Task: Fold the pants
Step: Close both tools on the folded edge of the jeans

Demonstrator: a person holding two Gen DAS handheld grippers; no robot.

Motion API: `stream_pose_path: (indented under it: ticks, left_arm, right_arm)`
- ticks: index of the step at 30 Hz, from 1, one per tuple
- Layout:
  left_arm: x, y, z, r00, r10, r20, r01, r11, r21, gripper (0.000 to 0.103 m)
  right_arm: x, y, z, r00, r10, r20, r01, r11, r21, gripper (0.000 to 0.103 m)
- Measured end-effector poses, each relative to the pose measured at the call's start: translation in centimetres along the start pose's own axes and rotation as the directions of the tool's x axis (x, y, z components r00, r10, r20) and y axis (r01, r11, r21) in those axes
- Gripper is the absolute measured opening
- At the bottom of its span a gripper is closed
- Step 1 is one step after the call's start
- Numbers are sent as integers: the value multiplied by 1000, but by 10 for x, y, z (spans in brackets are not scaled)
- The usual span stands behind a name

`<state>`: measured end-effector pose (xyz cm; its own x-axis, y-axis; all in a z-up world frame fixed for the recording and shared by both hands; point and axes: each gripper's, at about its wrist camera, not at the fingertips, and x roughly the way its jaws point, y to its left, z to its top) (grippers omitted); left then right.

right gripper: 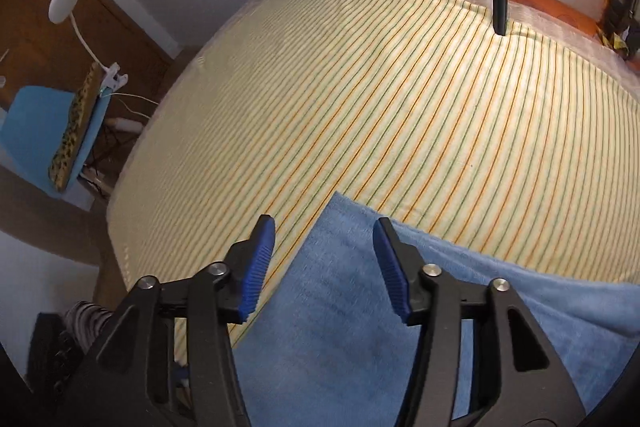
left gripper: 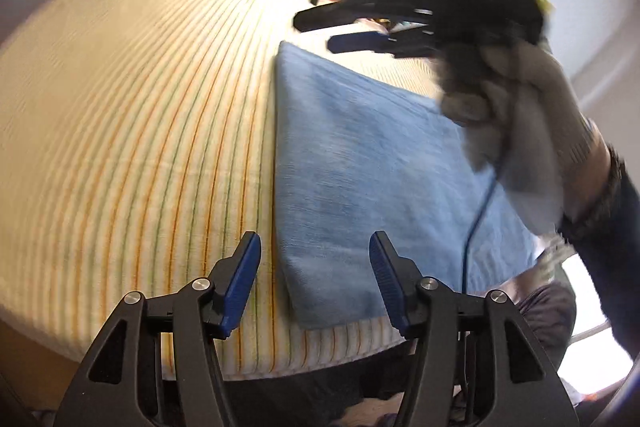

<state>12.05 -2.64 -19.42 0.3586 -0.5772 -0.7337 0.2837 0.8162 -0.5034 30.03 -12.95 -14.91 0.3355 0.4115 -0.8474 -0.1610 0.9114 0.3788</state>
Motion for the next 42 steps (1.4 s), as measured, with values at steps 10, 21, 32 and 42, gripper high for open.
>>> stream_pose_path:
  ticks: [10, 21, 32, 42]
  left_arm:
    - [-1, 4, -1, 996, -87, 30, 88, 995, -55, 33]
    - [-4, -44, -6, 994, -63, 84, 55, 994, 92, 31]
    - [6, -25, -14, 1000, -14, 20, 14, 1000, 22, 57]
    - [2, -21, -3, 992, -43, 121, 40, 999, 23, 19]
  right_arm:
    - [19, 14, -11, 985, -82, -151, 89, 995, 38, 57]
    - [51, 39, -9, 943, -244, -225, 237, 970, -59, 59]
    - [50, 41, -16, 930, -293, -220, 263, 952, -157, 29]
    - [27, 21, -14, 951, -205, -230, 200, 979, -44, 52]
